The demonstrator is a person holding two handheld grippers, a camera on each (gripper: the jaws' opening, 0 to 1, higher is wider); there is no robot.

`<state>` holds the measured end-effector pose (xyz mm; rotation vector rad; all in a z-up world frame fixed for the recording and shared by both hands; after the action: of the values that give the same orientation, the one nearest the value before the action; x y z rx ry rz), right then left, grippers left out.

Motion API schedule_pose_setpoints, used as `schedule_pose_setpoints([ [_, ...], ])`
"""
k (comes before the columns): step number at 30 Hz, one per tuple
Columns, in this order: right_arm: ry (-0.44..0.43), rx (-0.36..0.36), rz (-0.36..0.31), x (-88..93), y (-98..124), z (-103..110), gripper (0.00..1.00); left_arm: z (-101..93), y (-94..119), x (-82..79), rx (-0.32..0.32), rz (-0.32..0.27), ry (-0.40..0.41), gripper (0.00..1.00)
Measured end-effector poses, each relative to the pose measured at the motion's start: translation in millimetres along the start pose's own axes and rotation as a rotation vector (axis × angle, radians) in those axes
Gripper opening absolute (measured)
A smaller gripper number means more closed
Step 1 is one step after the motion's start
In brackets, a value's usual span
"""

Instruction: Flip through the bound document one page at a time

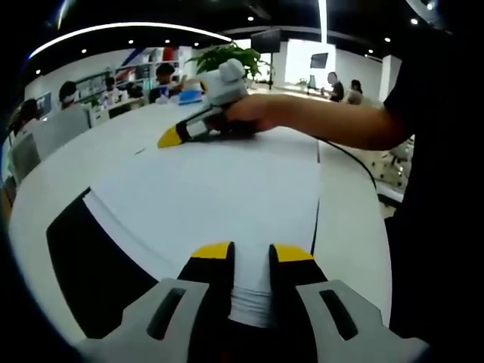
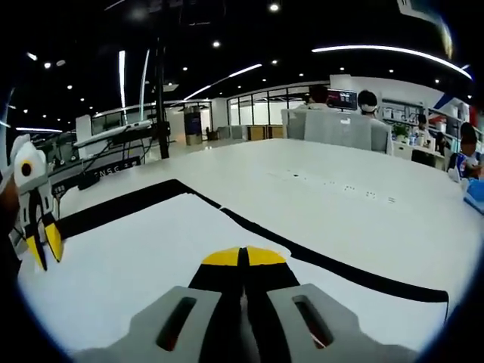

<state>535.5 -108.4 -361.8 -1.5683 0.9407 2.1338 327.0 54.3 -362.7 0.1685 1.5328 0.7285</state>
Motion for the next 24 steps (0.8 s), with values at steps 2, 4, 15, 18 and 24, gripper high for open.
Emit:
schedule_pose_setpoints([
  [2, 0.007, 0.001, 0.001, 0.9, 3, 4, 0.02, -0.4, 0, 0.1, -0.001, -0.001, -0.002, 0.21],
  [4, 0.018, 0.003, 0.003, 3.1, 8, 8, 0.02, -0.6, 0, 0.1, -0.001, 0.000, -0.003, 0.21],
  [15, 0.012, -0.007, 0.003, 9.9, 27, 23, 0.02, -1.9, 0, 0.4, -0.005, -0.001, -0.001, 0.21],
  [18, 0.008, 0.004, -0.004, 11.6, 31, 25, 0.02, -2.0, 0, 0.5, -0.005, -0.003, 0.001, 0.21],
  [24, 0.003, 0.016, -0.011, 12.0, 32, 25, 0.02, -2.4, 0, 0.4, -0.004, -0.001, 0.002, 0.21],
])
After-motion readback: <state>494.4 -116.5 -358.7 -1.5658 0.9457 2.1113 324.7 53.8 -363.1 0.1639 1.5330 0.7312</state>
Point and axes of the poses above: the point that each gripper's makers call its tool centre point, and the gripper's own axes: y roughly backward along the fingers, z roughly to its left, x roughly out of its underside, the point moved 5 cm from there along y, roughly backward along the fingers, and after that the axes turned 8 degrees about -y, right-handed, at the moved point
